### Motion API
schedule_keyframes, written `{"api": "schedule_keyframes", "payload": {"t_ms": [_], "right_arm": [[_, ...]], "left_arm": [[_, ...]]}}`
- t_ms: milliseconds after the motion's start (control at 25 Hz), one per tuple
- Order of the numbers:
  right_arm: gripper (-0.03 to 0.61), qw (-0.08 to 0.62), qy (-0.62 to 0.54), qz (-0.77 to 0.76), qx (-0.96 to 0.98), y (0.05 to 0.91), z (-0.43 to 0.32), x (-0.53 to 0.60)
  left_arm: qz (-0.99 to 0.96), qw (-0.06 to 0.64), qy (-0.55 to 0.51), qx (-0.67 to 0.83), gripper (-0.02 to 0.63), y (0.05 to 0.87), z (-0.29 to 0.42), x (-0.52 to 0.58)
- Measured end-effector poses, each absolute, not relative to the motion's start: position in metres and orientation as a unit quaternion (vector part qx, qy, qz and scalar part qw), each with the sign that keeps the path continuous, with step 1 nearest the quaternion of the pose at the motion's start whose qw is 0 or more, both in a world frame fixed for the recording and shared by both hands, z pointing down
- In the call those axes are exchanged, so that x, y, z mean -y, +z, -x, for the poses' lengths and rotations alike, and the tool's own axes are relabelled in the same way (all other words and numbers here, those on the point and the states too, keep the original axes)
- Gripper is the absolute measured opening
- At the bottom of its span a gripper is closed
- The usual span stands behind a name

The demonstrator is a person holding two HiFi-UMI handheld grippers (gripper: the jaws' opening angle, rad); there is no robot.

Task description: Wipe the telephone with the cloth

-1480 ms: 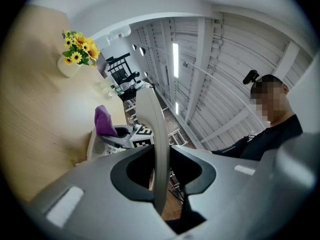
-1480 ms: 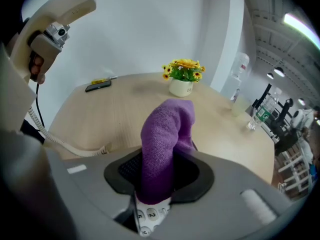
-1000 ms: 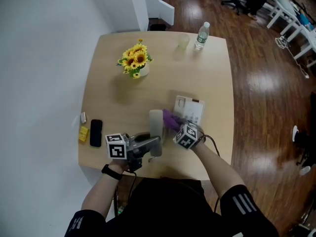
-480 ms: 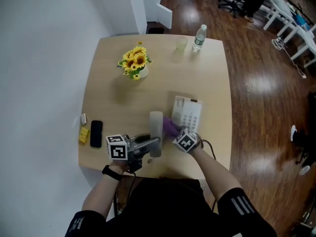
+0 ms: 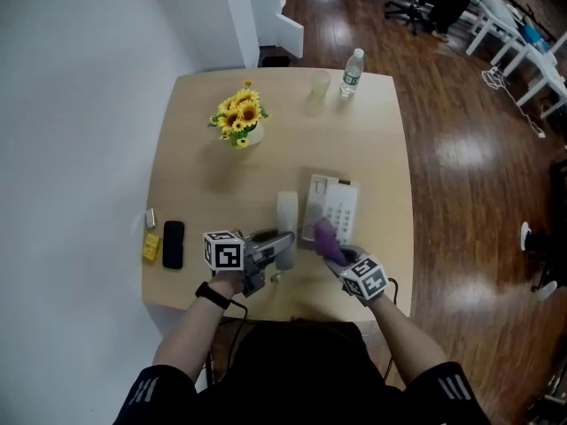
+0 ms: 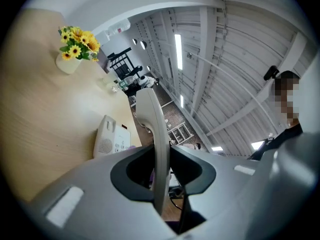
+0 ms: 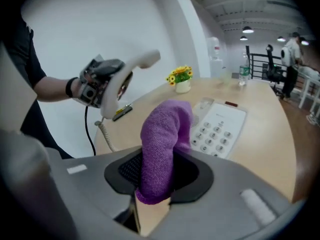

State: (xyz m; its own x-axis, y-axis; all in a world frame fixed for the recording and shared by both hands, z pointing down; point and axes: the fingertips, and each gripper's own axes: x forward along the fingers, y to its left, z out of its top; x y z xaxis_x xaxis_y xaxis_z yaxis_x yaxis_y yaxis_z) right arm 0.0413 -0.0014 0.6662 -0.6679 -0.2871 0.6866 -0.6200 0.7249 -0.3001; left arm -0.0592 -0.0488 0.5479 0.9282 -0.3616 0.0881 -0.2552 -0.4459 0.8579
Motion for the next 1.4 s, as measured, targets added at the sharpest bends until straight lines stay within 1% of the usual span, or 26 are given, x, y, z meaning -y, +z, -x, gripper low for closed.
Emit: {"api": "schedule_keyframes", "payload": {"t_ms": [320,520,640,800,960,1400], "right_arm": [[0.132,0.264,0.28,-0.358,0.851,0.636,-0.116,0.007],[0.132,0.211,0.285,-0.39,0.85,0.606,-0.126,0.009],[0.132,0.192,0.278,-0.391,0.856,0.588,-0.126,0.009],[0.132,0.201,0.267,-0.377,0.863,0.584,-0.124,0.002],[0.133,0.215,0.275,-0.366,0.863,0.591,-0.127,-0.002],[0.133,0.214,0.275,-0.342,0.873,0.585,-0.123,-0.002]], "left_arm": [[-0.821,0.55,-0.036,0.148,0.092,0.593,0.016,0.096],[-0.805,0.576,-0.009,0.141,0.092,0.633,0.001,0.105],[-0.798,0.585,0.01,0.143,0.092,0.655,-0.007,0.114],[-0.797,0.59,0.032,0.125,0.092,0.674,-0.018,0.116],[-0.792,0.597,0.026,0.126,0.091,0.68,-0.024,0.127],[-0.774,0.621,0.031,0.119,0.092,0.697,-0.021,0.136]]}}
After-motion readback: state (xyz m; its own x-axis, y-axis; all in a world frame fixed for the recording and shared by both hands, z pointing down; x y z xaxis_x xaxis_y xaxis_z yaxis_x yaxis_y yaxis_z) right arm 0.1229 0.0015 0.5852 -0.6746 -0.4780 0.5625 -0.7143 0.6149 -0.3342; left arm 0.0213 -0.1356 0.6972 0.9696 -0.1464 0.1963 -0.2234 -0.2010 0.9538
